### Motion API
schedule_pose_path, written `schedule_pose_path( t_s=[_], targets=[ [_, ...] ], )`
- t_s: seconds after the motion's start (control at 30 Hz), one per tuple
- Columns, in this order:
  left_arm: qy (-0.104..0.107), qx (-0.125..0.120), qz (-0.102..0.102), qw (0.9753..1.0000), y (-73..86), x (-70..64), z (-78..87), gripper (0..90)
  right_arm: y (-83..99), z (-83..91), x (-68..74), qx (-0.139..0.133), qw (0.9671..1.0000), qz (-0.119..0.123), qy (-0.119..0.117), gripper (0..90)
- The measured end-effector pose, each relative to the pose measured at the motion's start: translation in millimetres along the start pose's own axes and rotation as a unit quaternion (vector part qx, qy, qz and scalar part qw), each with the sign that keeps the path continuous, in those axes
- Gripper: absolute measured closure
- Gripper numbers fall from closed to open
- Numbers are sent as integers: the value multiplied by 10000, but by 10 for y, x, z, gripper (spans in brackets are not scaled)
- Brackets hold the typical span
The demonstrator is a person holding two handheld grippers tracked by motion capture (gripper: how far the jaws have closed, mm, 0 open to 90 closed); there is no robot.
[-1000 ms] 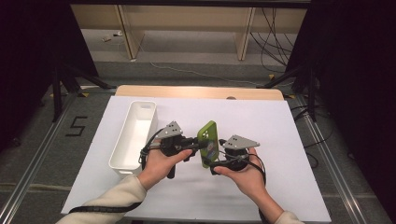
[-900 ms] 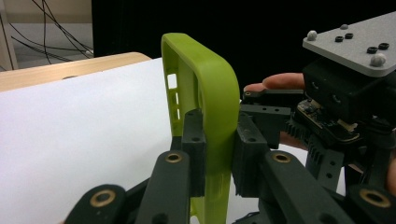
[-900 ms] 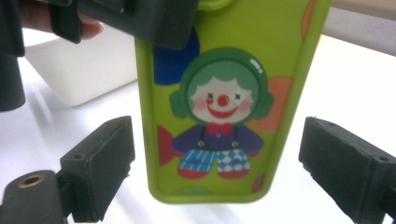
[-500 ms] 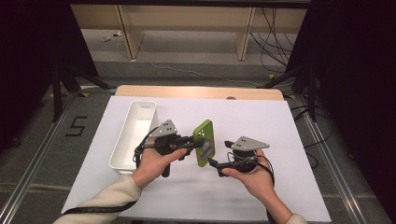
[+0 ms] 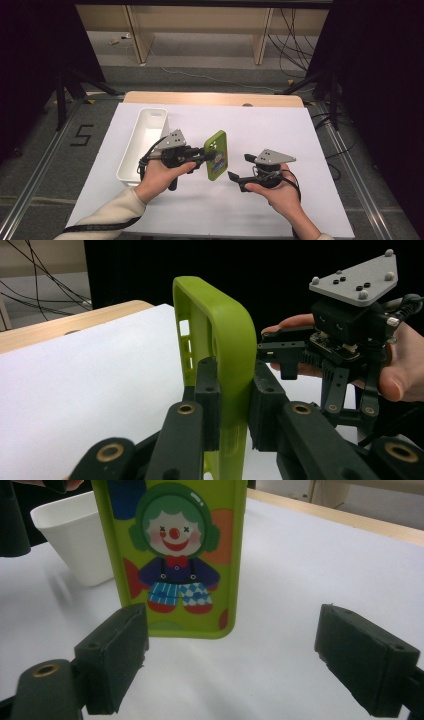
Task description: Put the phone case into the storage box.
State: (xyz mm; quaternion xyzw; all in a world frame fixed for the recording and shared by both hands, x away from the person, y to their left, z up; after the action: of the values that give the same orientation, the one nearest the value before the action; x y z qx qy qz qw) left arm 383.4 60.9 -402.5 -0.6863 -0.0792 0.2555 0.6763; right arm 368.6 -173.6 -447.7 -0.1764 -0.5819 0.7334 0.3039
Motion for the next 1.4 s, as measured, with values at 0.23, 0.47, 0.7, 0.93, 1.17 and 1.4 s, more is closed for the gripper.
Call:
schedule_pose_path(
  t_s=[0.23, 0.47, 0.7, 0.93, 1.17, 1.4],
  targets=[
    [79, 0, -100, 9999, 0, 1, 64, 776, 13, -2, 29, -5, 9999, 27, -100, 156],
    [137, 2, -149, 9998, 3, 0, 116, 776, 23, -17, 59, 13, 9998, 75, -169, 158],
    [187, 10, -199, 9996, -2, 3, 167, 776, 25, -26, 74, 15, 9997, 96, -208, 159],
    [279, 39, -215, 9994, 9, 5, 201, 776, 34, -50, 111, 48, 9994, 147, -322, 162],
    [442, 45, -316, 9985, 24, -12, 191, 776, 68, -94, 147, 122, 9984, 199, -512, 181],
    [643, 194, -222, 9975, 65, -84, 172, 776, 116, -195, 199, 200, 9953, 262, -914, 209]
  ],
)
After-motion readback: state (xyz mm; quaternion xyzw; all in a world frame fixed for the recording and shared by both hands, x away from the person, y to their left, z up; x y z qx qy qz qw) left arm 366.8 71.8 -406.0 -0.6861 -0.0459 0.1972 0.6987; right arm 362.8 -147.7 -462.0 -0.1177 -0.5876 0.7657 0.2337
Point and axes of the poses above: each handheld gripper's, and its own axes: z roughly backward along the jaws, y roughly out of its underside, x roughly to its left, the point moved 3 cm from there along -z, roughly forward along the jaws, and after that the axes turned 12 degrees about -x, right-handed, at the moved point
